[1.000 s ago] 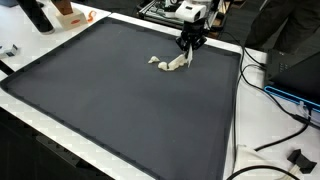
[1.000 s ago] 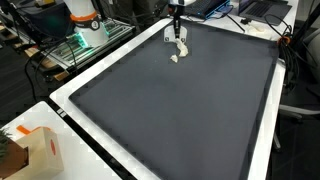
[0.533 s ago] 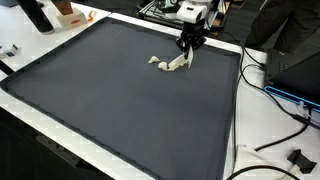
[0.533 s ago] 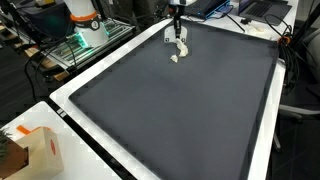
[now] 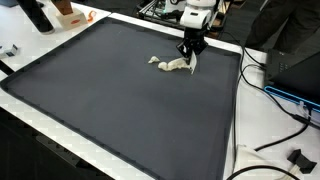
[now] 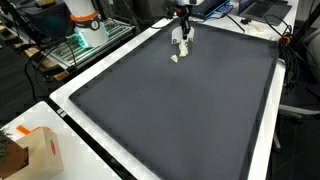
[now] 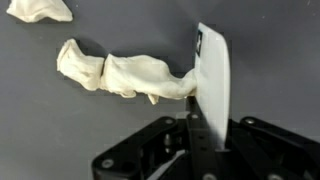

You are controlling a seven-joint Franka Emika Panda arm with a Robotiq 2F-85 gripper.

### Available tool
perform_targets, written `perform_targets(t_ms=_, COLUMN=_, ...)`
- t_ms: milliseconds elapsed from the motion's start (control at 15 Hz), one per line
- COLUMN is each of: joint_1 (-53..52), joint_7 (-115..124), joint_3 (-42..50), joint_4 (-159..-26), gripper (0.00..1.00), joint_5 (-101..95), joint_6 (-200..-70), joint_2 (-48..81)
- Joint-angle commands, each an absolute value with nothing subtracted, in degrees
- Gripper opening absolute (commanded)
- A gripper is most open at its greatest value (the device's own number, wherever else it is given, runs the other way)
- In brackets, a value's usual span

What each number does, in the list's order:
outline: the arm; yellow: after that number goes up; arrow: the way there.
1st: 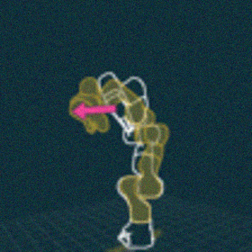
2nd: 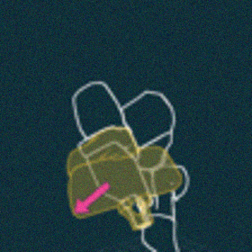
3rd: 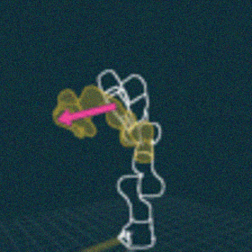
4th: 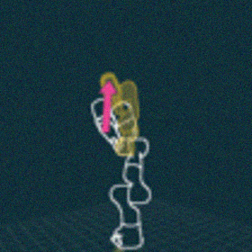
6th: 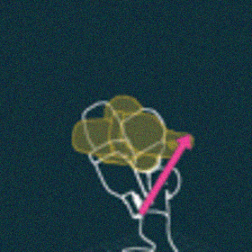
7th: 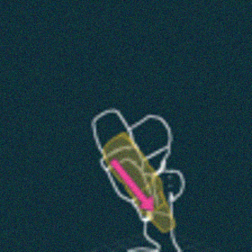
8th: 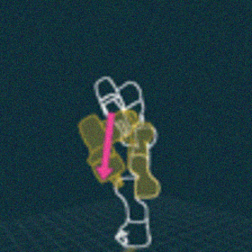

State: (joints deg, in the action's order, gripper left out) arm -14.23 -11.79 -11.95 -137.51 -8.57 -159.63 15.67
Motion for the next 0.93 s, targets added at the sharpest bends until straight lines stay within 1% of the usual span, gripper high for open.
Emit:
perform_targets(t_ms=0, joint_1=-13.66, joint_7=-14.31, joint_3=-13.24, joint_4=-131.66, gripper=0.01, joint_5=-9.07, joint_6=-159.47, joint_2=23.23)
perform_targets(t_ms=467, joint_1=-13.95, joint_7=-16.76, joint_3=-13.76, joint_4=-125.31, gripper=0.01, joint_5=-9.39, joint_6=-155.29, joint_2=26.61)
perform_targets(t_ms=867, joint_1=-12.01, joint_7=-16.53, joint_3=-14.85, joint_4=-131.86, gripper=0.01, joint_5=-6.86, joint_6=-158.88, joint_2=23.06)
